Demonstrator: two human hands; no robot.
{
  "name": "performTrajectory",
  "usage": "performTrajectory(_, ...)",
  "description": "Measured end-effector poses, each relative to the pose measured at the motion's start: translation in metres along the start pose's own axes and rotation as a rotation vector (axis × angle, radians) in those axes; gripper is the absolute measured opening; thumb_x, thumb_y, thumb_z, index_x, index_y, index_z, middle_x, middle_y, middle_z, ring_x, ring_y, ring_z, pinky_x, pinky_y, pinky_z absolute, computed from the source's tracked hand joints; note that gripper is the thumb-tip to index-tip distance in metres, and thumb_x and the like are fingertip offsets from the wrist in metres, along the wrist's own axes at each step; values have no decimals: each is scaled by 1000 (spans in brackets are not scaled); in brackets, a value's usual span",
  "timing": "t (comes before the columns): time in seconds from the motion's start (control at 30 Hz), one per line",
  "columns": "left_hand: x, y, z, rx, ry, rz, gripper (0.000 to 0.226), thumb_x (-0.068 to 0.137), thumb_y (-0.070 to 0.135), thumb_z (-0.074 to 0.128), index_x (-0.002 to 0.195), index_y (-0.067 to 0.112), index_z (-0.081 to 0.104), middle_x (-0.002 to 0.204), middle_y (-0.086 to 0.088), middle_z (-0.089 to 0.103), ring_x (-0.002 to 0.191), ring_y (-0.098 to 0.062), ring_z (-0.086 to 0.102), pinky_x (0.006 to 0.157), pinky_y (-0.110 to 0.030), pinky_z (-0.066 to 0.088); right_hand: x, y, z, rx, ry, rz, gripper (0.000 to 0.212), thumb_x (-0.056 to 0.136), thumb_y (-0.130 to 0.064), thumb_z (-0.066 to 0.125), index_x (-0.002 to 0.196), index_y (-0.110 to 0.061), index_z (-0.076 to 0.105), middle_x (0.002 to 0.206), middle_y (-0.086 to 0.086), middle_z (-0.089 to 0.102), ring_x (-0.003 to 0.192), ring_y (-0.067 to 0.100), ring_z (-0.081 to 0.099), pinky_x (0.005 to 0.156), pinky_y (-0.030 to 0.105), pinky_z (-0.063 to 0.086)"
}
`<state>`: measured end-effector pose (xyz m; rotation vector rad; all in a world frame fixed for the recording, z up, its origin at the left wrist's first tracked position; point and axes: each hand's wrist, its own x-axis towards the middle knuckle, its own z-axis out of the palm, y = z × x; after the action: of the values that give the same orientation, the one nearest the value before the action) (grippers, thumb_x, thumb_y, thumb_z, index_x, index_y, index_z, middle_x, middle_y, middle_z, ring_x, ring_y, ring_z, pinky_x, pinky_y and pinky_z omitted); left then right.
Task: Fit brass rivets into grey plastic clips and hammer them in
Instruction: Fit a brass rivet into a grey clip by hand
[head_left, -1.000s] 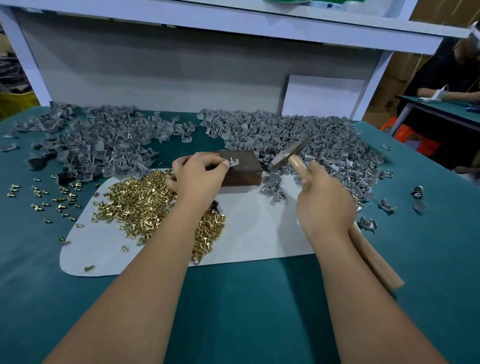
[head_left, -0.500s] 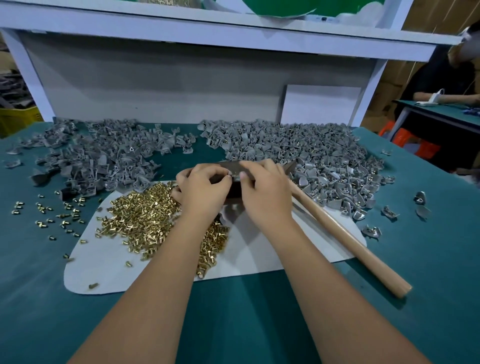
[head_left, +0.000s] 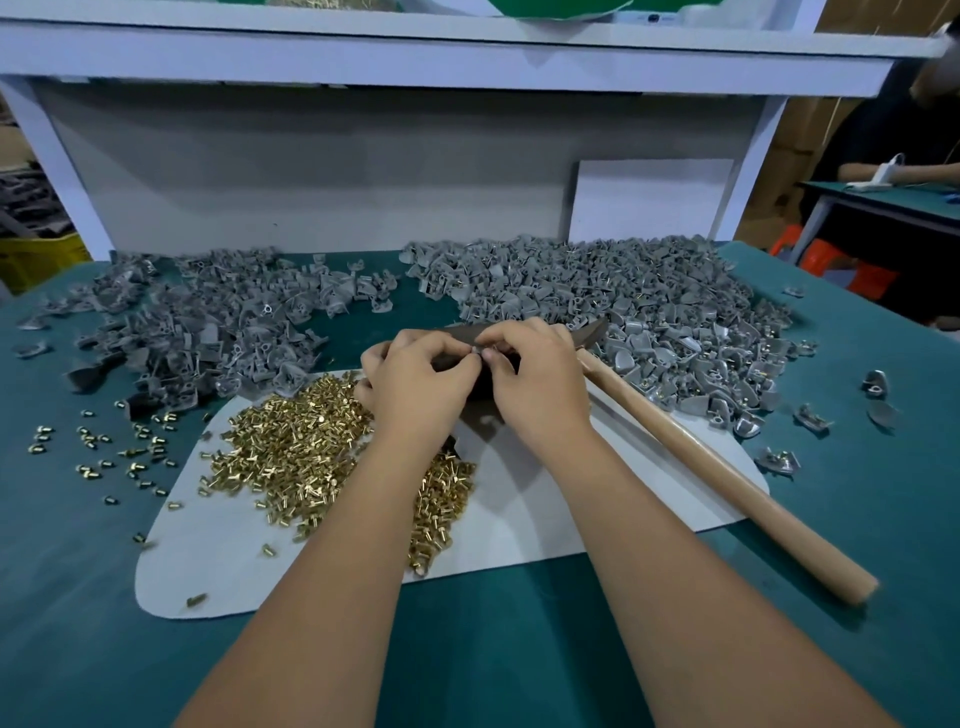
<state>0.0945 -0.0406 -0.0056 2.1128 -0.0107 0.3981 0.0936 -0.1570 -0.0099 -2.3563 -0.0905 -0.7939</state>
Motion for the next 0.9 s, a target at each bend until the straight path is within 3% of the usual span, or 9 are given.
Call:
performTrajectory(0.3,0,1,0,36,-21,7,18,83,42,64,67,46,57,106,22,50,119,-17,27,87,-33,15,0,-3,1,4,0,6,6,89,-16,61,88,-21,64,90,-10,52,96,16,44,83,31,38)
performTrajectory(0.43,0,0,1,41,-18,12,17,83,42,65,67,45,58,107,21,51,118,-16,27,86,-32,13,-1,-4,-2,26,23,0,16,88,-11,62,78,-22,56,84,-12,49,90,14,44,81,34,40)
performTrajectory(0.63,2,-2,2,44,-6,13,17,85,43,64,69,46,58,105,23,48,118,-15,26,86,-32,14,-3,-5,-4,62,131,62,10,94,-16,54,85,-20,55,90,-7,58,91,16,50,81,36,39)
performTrajectory(0.77,2,-2,0,-1,21,-23,16,87,42,64,71,44,59,90,25,46,112,-15,27,97,-39,22,-4,-7,-7,23,190,80,13,96,-27,52,84,-25,49,86,-10,57,87,15,51,82,33,29)
performTrajectory(0.83,5,-3,-7,-53,41,-76,14,87,41,63,73,43,62,87,26,41,108,-15,30,100,-42,27,-5,-10,-7,25,181,21,12,95,-26,54,84,-24,51,85,-10,56,84,14,50,81,33,33)
performTrajectory(0.9,11,-6,-19,-128,45,-113,6,87,39,63,83,38,67,91,16,57,108,-19,47,97,-43,40,-7,-17,-6,44,153,-67,7,93,-21,56,86,-20,55,87,-9,56,83,12,48,79,32,40)
